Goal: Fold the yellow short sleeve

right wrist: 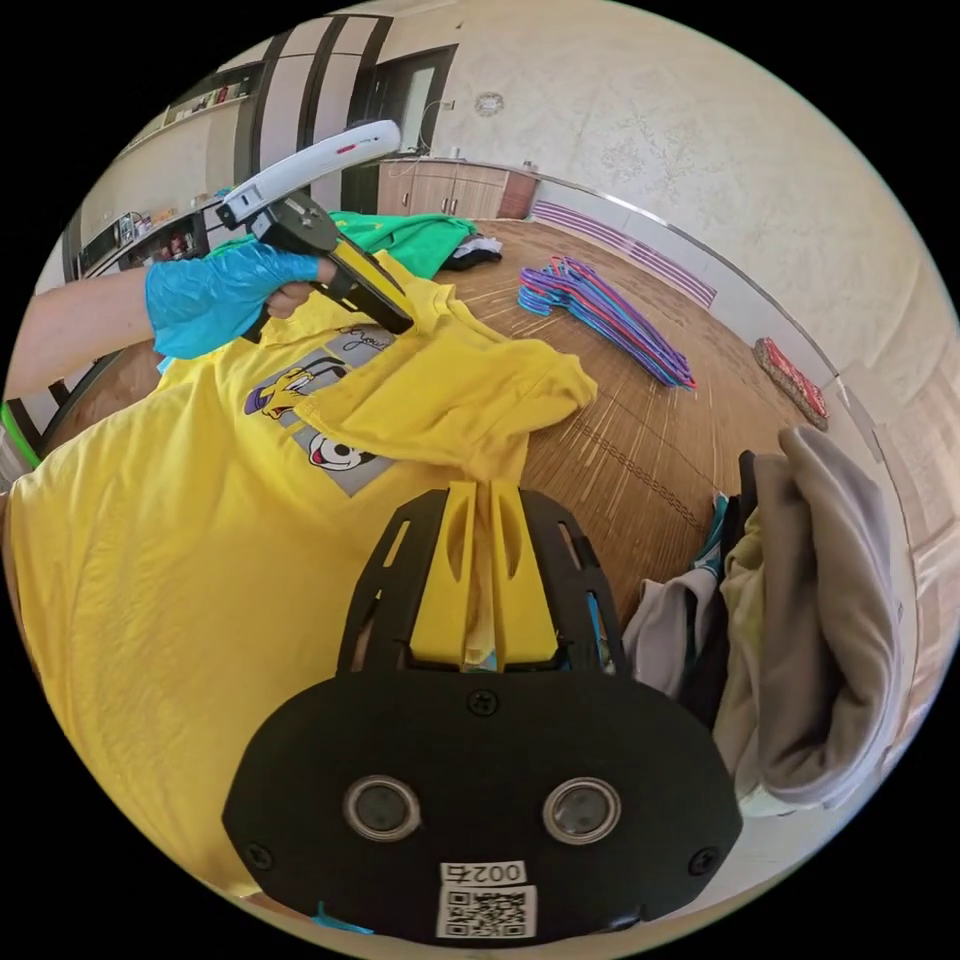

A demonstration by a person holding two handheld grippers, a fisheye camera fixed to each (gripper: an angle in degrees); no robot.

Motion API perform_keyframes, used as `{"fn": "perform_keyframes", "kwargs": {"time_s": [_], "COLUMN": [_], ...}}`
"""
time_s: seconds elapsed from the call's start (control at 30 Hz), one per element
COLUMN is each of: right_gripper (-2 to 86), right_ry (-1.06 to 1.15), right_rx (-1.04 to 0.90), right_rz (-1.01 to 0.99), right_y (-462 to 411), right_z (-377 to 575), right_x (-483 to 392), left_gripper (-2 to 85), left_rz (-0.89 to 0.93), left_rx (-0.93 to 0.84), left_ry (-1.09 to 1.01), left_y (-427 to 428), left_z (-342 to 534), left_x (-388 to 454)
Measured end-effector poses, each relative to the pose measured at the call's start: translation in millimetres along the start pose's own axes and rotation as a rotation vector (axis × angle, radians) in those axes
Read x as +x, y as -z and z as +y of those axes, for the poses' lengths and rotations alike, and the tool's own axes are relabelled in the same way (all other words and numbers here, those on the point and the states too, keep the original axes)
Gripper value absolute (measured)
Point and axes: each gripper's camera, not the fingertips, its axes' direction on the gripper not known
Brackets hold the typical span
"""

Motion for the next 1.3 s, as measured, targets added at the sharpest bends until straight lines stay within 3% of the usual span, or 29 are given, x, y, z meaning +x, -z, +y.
{"fn": "perform_keyframes", "kwargs": {"time_s": [0.2,0.4,0.6,1.0,1.13,1.3], "right_gripper": [3.0,6.2,6.4,8.8,6.4,2.5], "right_ry": [-0.016,0.028,0.04,0.052,0.081,-0.002], "right_rx": [-0.033,-0.009,-0.008,0.057,0.022,0.075], "right_rz": [-0.022,-0.004,0.006,-0.022,0.028,0.034], "right_y": [-7,-4,-9,-11,-21,-12], "right_z": [13,17,22,31,33,43], "right_x": [-4,-15,-23,-31,-35,-21], "left_gripper": [-1.1,-0.6,1.1,3.6,1.8,-1.1], "left_rz": [-0.065,-0.048,0.076,0.246,0.298,0.327], "left_rx": [-0.076,0.013,0.087,0.003,-0.035,0.06], "left_ry": [0.033,0.023,-0.111,-0.285,-0.279,-0.29], "left_y": [13,40,28,-39,-54,-41], "left_z": [-3,-35,-102,-206,-225,-244], "left_x": [-14,-24,-16,-15,-23,-29]}}
